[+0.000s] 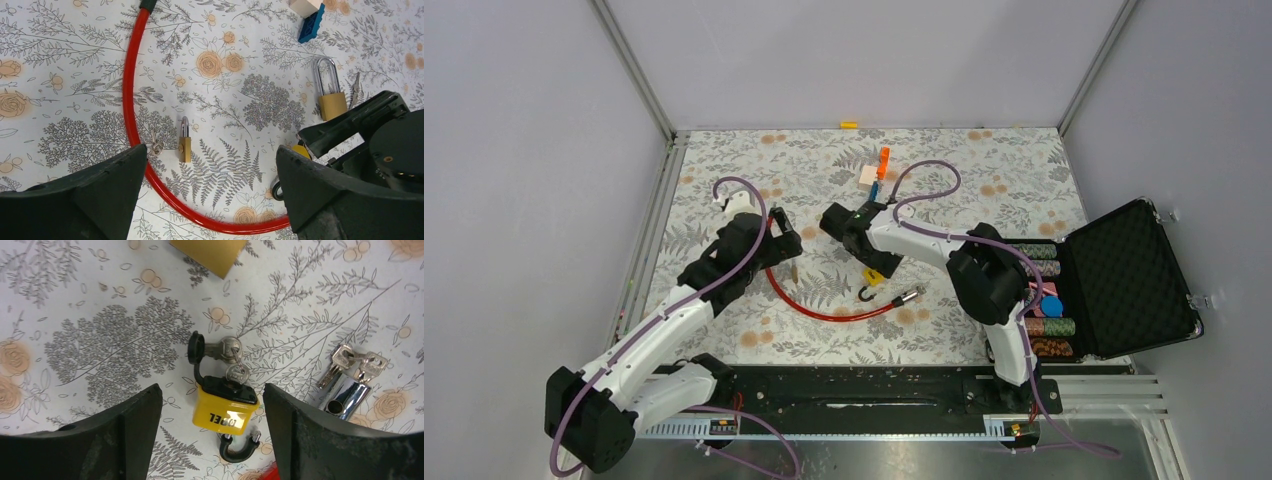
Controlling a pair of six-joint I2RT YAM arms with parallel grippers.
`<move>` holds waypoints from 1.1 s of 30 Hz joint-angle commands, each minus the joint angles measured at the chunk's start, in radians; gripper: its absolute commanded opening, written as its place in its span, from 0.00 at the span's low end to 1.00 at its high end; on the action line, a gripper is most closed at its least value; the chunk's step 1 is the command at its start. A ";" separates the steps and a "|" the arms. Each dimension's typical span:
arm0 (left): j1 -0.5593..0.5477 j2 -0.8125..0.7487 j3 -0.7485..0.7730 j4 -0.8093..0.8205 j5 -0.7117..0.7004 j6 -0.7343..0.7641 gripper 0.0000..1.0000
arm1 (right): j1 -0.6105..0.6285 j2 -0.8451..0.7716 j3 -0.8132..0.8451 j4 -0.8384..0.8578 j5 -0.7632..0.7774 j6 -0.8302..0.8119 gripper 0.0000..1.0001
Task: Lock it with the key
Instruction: Pick up the lock from the center of the board.
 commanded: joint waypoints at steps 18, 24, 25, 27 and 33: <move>0.025 0.004 0.001 0.042 -0.008 -0.010 0.99 | 0.008 -0.014 -0.108 0.065 -0.057 0.125 0.28; 0.036 -0.006 0.035 0.029 0.064 -0.015 0.99 | 0.008 -0.197 -0.170 0.237 0.035 -0.249 0.17; 0.040 -0.010 0.043 0.026 0.085 -0.012 0.99 | 0.008 -0.242 -0.182 0.297 0.028 -0.352 0.16; 0.047 -0.023 0.058 0.033 0.128 -0.007 0.99 | 0.007 -0.319 -0.197 0.392 -0.020 -0.560 0.15; 0.051 -0.067 0.064 0.136 0.311 0.077 0.99 | -0.069 -0.491 -0.194 0.359 -0.337 -0.702 0.16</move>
